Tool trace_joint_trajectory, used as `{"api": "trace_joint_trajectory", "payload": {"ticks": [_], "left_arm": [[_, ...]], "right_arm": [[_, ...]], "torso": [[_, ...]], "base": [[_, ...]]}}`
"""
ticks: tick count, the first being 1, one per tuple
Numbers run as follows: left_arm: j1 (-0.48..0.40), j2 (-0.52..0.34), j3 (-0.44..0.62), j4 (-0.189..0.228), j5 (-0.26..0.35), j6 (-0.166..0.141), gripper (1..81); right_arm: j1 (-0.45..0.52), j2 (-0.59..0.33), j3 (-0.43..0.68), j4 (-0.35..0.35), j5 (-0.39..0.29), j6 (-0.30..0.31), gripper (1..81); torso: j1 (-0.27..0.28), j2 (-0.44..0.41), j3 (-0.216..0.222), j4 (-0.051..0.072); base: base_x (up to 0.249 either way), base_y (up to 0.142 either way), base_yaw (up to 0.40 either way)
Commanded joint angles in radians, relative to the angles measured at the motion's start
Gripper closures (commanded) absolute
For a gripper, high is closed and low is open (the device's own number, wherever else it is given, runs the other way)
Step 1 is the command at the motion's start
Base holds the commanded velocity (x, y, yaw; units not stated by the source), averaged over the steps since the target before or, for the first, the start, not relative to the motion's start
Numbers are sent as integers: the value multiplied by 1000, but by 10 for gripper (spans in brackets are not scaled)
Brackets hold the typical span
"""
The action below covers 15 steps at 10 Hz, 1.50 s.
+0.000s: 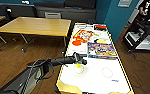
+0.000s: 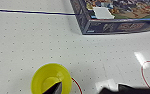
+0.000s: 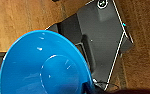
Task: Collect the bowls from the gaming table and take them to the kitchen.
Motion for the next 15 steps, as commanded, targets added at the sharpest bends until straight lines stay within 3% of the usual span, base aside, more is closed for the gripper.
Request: {"api": "trace_joint_trajectory", "payload": {"ticks": [1,6,10,14,15], "left_arm": [[-165,83,-12,39,29,-10,10],[-168,137,-50,39,29,-10,10],[-174,14,57,31,28,-7,10],[-168,-17,99,28,29,-8,10],[-165,-15,99,31,29,-8,10]], "right_arm": [[1,-35,19,-24,-71,-3,811],[3,-35,19,-26,-71,-3,811],[7,-37,24,-28,-71,-4,811],[7,-31,21,-29,-71,-3,811],[7,-28,19,-31,-71,-4,811]], "torso": [[0,0,0,0],[0,0,0,0],[0,0,0,0],[0,0,0,0],[0,0,-37,0]], "base": [[0,0,0],[0,0,0],[0,0,0],[0,0,0],[0,0,0]]}}
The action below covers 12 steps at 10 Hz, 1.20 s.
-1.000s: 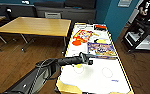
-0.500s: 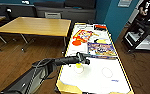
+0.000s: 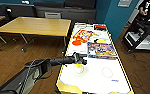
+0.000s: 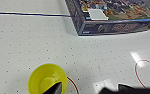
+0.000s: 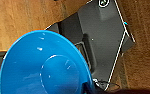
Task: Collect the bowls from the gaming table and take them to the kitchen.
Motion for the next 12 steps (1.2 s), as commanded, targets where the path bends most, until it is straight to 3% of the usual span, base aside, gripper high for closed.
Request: {"api": "trace_joint_trajectory", "payload": {"ticks": [1,3,4,9,11,12], "left_arm": [[-162,18,36,24,31,-2,10],[-162,27,30,27,33,-2,10],[-162,35,28,29,33,-2,10],[-184,61,13,31,33,-7,10],[-198,58,11,38,8,-48,10],[-192,38,19,40,-80,-75,10]], "right_arm": [[5,-32,19,-30,-65,-4,811],[5,-32,22,-30,-65,-4,811],[7,-32,21,-30,-65,-4,811],[7,-40,28,-30,-65,-4,811],[7,-42,28,-30,-65,-4,811],[7,-42,25,-30,-65,-4,811]], "torso": [[0,0,-39,0],[0,0,-61,0],[0,0,-45,0],[1,1,-52,0],[1,1,-52,0],[1,1,-52,0]], "base": [[0,0,0],[0,0,0],[0,0,0],[0,0,0],[0,0,0],[0,0,0]]}}
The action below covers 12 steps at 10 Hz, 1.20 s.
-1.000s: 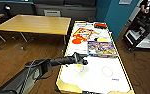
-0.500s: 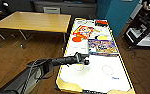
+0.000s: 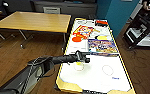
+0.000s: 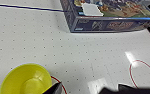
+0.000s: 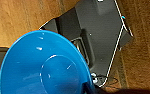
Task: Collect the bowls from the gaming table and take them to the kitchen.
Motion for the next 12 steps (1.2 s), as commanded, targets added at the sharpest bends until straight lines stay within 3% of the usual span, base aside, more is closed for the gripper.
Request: {"api": "trace_joint_trajectory", "payload": {"ticks": [1,6,7,8,9,12], "left_arm": [[-157,-10,29,31,-98,-39,10],[-139,-20,22,36,-95,-40,10],[-139,-8,6,44,-71,-34,10],[-142,16,-12,62,39,-25,10],[-149,29,-11,67,98,-17,10],[-165,73,-46,65,176,-5,10]], "right_arm": [[-4,-43,27,-27,-65,-4,811],[-1,-40,27,-27,-67,-4,811],[-1,-43,28,-27,-73,-4,811],[1,-43,28,-27,-73,-4,811],[2,-41,28,-27,-74,-4,811],[6,-41,30,-29,-74,-4,811]], "torso": [[0,0,0,0],[0,0,0,0],[0,0,0,0],[0,0,0,0],[0,0,0,0],[0,0,0,0]], "base": [[0,0,0],[0,0,0],[0,0,0],[0,0,0],[0,0,0],[0,0,0]]}}
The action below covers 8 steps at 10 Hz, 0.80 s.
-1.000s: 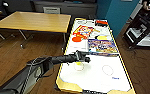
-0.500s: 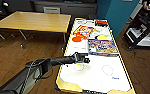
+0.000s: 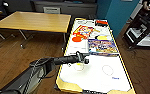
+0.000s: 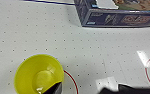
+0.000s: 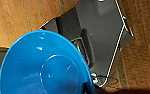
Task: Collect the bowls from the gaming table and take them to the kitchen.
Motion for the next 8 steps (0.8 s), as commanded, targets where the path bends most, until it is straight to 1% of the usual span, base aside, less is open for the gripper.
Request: {"api": "trace_joint_trajectory", "payload": {"ticks": [1,2,3,4,5,6,7,8], "left_arm": [[-175,57,-30,27,68,35,10],[-175,73,-56,27,68,37,10],[-175,96,-92,22,68,58,10],[-175,119,-130,14,71,89,10],[-175,148,-179,-6,100,132,10],[-175,164,-227,-33,103,176,10],[-173,164,-250,-41,103,187,10],[-168,164,-255,-38,103,189,10]], "right_arm": [[-2,-41,29,-28,-66,-4,811],[-2,-42,31,-28,-66,-4,811],[-2,-45,32,-28,-66,-4,811],[-2,-45,34,-28,-66,-4,811],[-1,-45,34,-28,-66,-4,811],[1,-45,34,-28,-68,-4,811],[3,-44,35,-28,-76,-4,811],[4,-41,34,-28,-76,-4,811]], "torso": [[0,0,0,0],[0,0,0,0],[0,0,0,0],[0,0,0,0],[0,0,0,0],[0,0,0,0],[0,0,0,0],[0,0,0,0]], "base": [[0,0,0],[0,0,0],[0,0,0],[0,0,0],[0,0,0],[0,0,0],[0,0,0],[0,0,0]]}}
